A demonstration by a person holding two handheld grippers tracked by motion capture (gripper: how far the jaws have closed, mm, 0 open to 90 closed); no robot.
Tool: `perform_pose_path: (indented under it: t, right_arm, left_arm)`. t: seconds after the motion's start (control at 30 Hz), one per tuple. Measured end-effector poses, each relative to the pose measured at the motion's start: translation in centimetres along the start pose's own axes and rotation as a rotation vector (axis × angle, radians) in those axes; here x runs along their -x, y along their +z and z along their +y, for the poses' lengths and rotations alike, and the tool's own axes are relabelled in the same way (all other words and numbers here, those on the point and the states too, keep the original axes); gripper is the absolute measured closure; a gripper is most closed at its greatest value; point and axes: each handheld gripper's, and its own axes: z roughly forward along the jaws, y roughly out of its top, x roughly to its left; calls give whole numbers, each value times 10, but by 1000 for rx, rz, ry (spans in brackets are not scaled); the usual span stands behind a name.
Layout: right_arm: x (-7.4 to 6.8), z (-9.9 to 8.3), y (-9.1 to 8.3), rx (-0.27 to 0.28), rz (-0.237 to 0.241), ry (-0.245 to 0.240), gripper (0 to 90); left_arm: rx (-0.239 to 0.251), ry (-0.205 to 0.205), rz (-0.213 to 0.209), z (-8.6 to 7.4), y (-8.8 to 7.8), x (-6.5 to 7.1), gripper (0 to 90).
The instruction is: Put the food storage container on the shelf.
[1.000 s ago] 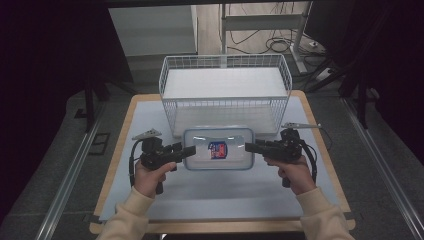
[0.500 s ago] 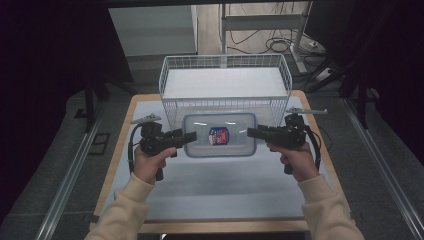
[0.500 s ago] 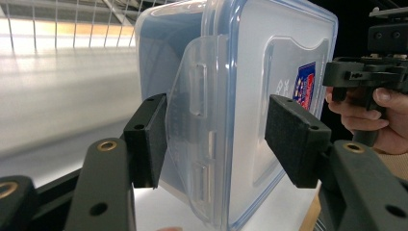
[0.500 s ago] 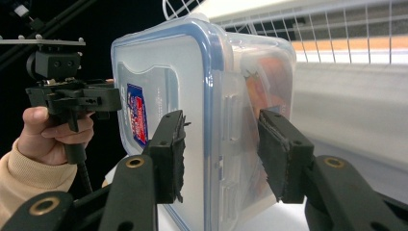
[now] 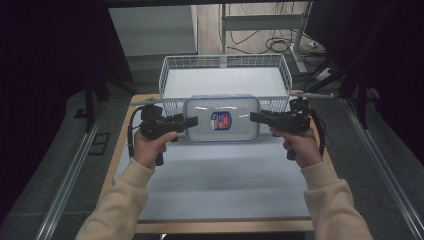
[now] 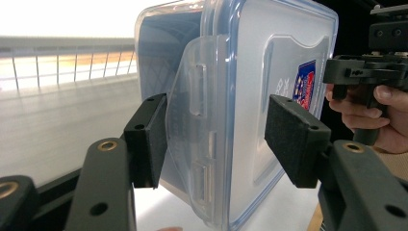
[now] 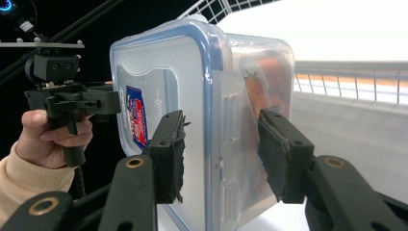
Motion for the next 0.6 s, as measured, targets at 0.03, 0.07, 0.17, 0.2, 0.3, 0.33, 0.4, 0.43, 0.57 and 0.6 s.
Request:
perform_pose_path:
  t: [0.03,0.07,0.17,0.2,0.3,0.33,0.4,0.43,0.57,0.6]
  right_arm:
    - [0,3,-1,5,-2,-2,537]
    - [0,5,-1,2,-2,-4,536]
    - [-1,13,-3,10,-5,-10,536]
    - [-2,16,-4,10,-8,-9,536]
    - [-2,22,-4,10,-10,-15,535]
    - [-2,27,-4,14,-14,-15,535]
    - [-3,30,-4,15,-14,-15,534]
    - [-3,32,-4,15,-17,-16,534]
    - [-3,41,-3,15,-19,-16,533]
    - [-3,43,-3,16,-20,-16,534]
  left_arm:
    - [3,1,-1,2,0,1,424]
    - [3,4,0,5,0,2,424]
    - [6,10,-3,12,1,3,425]
    - [7,9,-4,14,1,3,425]
    - [5,8,-7,21,2,3,425]
    - [7,6,-9,25,2,3,425]
    - [7,8,-9,27,3,3,425]
    - [6,10,-8,30,3,2,425]
    - [8,13,-10,39,3,1,425]
    - [7,13,-9,42,3,1,425]
